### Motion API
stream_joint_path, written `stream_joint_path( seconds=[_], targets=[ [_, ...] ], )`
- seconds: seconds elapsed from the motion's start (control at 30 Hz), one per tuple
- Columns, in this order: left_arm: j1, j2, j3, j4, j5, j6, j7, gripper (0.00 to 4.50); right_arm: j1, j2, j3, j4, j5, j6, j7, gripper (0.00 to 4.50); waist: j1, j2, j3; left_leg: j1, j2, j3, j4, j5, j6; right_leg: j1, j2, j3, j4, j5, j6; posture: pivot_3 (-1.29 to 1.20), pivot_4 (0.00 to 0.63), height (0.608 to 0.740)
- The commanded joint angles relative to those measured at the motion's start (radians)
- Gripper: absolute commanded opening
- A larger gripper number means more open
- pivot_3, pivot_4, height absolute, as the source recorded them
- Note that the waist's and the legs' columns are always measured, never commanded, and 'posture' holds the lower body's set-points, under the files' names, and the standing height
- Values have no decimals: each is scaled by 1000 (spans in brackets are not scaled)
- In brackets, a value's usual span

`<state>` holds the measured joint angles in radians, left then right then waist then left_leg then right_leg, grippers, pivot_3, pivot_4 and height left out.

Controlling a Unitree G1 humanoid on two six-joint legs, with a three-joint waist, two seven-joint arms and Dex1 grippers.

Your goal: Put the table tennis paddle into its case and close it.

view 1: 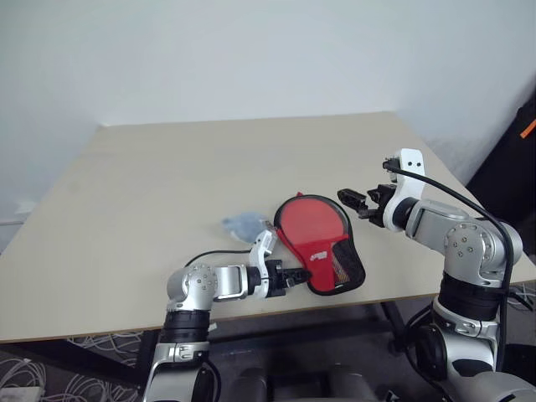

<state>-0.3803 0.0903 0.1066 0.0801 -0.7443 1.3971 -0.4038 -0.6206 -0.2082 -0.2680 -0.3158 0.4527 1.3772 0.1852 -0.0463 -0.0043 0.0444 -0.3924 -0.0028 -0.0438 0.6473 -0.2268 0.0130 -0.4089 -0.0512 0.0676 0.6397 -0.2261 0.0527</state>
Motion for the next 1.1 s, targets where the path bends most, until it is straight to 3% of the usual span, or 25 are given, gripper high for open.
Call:
stream_joint_path(
  seconds=[0.03,0.3,0.73,1.0,1.1],
  targets=[
    [3,-7,-39,10,-5,34,-18,536,-36,12,-8,-35,17,-8,-7,4500,0,0,0,0,0,0,0,0,0,0,0,0,0,0,0,0,0,740],
    [6,15,-42,-107,-98,214,-45,536,-30,23,-3,-40,18,-5,-12,4500,-2,0,0,-1,0,0,0,-1,1,-1,0,0,0,-1,1,0,0,740],
    [130,233,-113,-235,-396,217,29,536,-15,46,2,-51,19,7,-13,4500,-6,0,0,-1,1,0,-2,-1,1,-3,0,0,0,-1,1,0,0,740],
    [175,246,-95,-247,-451,217,97,536,-22,46,13,-39,18,3,-6,4500,-6,0,0,-1,1,0,-2,-1,1,-3,0,0,0,-1,0,0,0,740],
    [168,241,-77,-265,-428,216,93,20,-29,40,22,-26,17,-4,1,4500,-6,0,0,-1,1,0,-2,-1,1,-3,0,0,0,-1,0,0,0,740]
  ],
)
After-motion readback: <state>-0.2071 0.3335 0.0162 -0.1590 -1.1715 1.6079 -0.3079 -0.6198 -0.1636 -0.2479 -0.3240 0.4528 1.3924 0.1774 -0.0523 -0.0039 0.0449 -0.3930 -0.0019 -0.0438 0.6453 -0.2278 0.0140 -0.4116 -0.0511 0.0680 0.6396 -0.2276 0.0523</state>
